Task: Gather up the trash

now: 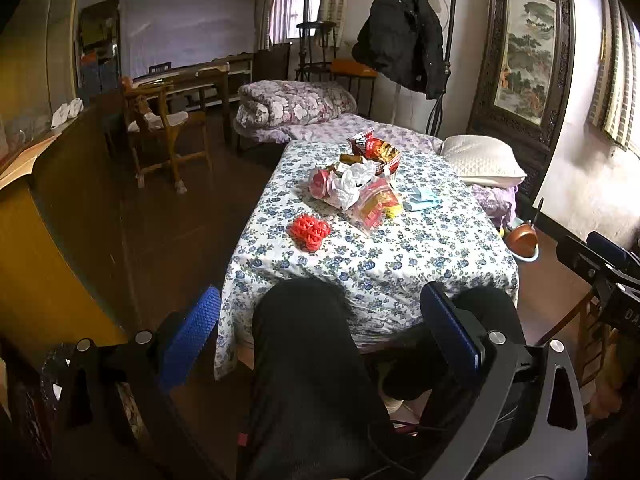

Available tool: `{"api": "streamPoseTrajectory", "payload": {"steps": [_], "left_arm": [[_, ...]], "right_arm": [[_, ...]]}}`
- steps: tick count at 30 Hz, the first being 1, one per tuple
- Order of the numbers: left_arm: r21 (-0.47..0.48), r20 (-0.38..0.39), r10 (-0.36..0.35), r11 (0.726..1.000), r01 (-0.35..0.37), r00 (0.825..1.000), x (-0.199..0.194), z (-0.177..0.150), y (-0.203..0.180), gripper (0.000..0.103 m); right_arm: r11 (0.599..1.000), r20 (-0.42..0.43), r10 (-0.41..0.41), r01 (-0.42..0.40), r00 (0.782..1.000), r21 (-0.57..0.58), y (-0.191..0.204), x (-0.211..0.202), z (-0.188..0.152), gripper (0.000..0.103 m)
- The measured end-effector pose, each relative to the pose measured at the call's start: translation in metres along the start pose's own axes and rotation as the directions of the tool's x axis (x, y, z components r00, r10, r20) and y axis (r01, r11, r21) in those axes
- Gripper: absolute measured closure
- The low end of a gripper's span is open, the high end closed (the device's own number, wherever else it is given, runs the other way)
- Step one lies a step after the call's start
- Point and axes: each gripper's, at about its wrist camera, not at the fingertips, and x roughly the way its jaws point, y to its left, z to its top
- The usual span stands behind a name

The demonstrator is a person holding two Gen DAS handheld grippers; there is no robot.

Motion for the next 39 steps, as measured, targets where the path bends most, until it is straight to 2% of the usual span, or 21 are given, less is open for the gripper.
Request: {"api": "streamPoseTrajectory", "payload": {"steps": [23,39], "left_arm": [[0.009,-0.020,0.001,1.000,-0.001,1.000,0.002,-0.005,-0.001,0.007],[0.055,-0.056,0.036,0.998,-0.033,0.998,0.028,-0.010,-0.007,0.007]], "right_arm": [[1.000,-0.011,0.005,-0.005,1.000,-0.002,0.000,0.005,-0.004,0.006],[0.999,-0.086,0.012,-0.009,0.996,0.035,-0.011,0.035,-0.014,0.006]]}}
